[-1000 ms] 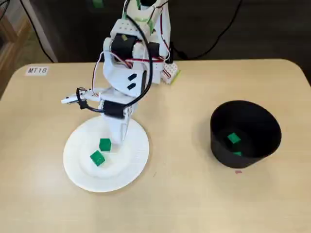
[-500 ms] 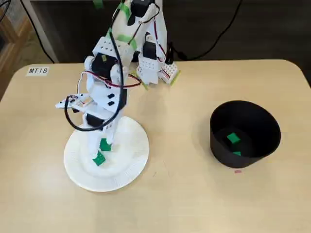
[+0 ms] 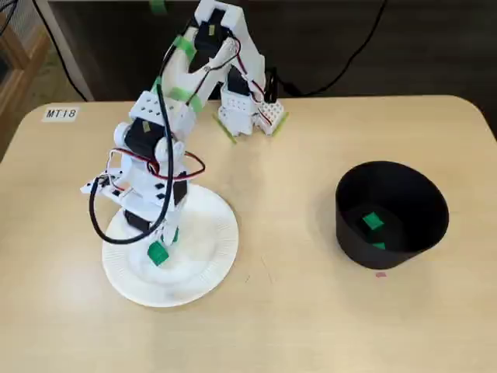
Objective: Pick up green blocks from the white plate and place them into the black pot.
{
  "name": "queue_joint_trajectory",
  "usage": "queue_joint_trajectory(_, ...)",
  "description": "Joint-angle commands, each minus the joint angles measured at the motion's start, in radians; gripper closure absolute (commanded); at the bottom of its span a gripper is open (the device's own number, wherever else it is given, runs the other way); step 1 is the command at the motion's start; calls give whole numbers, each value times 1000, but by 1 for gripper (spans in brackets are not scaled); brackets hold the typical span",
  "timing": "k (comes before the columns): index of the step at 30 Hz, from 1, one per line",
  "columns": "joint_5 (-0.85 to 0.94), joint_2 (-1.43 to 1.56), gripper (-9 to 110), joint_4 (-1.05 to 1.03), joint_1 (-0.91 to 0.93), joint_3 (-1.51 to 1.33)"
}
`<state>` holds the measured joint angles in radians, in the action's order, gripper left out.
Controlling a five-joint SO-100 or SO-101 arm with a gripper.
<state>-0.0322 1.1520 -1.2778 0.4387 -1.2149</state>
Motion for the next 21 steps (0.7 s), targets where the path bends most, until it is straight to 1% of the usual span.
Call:
queue_joint_trajectory(1,-11,2,72,-25,3,58)
queue_joint_trajectory(9,-23,-34,73,-37,20,75)
queue_joint_trajectory(16,-55,-115,80,-101,31,183)
queue_joint_trajectory(21,-80,-147,84,-107,32,196)
